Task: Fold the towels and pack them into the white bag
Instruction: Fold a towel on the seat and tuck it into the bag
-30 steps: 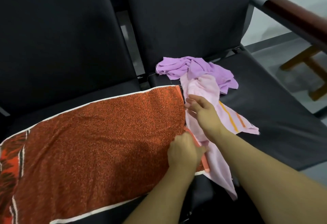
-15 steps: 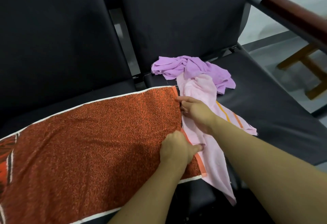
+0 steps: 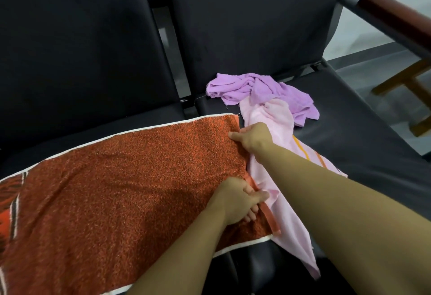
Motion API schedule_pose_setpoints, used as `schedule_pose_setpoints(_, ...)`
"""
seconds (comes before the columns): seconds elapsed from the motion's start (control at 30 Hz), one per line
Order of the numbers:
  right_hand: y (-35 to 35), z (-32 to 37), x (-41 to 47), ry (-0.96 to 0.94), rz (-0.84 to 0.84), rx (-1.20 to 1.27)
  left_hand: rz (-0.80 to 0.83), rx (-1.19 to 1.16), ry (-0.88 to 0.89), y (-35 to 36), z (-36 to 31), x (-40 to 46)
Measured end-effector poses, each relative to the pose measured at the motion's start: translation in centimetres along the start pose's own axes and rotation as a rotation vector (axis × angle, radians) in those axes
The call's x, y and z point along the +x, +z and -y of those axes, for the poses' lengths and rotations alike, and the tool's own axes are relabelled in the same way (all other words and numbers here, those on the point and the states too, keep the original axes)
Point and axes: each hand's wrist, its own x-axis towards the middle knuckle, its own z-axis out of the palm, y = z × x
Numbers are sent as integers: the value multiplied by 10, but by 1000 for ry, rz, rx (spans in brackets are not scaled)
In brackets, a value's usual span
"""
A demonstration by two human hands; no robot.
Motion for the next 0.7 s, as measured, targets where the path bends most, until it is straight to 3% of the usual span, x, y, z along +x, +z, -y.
schedule_pose_setpoints(0.27, -28, -3, -16, -4, 107, 311, -66, -168, 10, -8, -3, -16)
schedule_pose_setpoints(0.4, -34, -2, -18, -90, -7, 341, -149, -195, 25, -12, -3, -24)
schedule_pose_setpoints(0.53, -46, 4, -25, -174, -124, 302, -68, -372, 52, -7, -11, -42)
schedule_pose_setpoints(0.7, -76, 8, -40, -276, -121, 282, -60, -499, 94, 10, -29, -58)
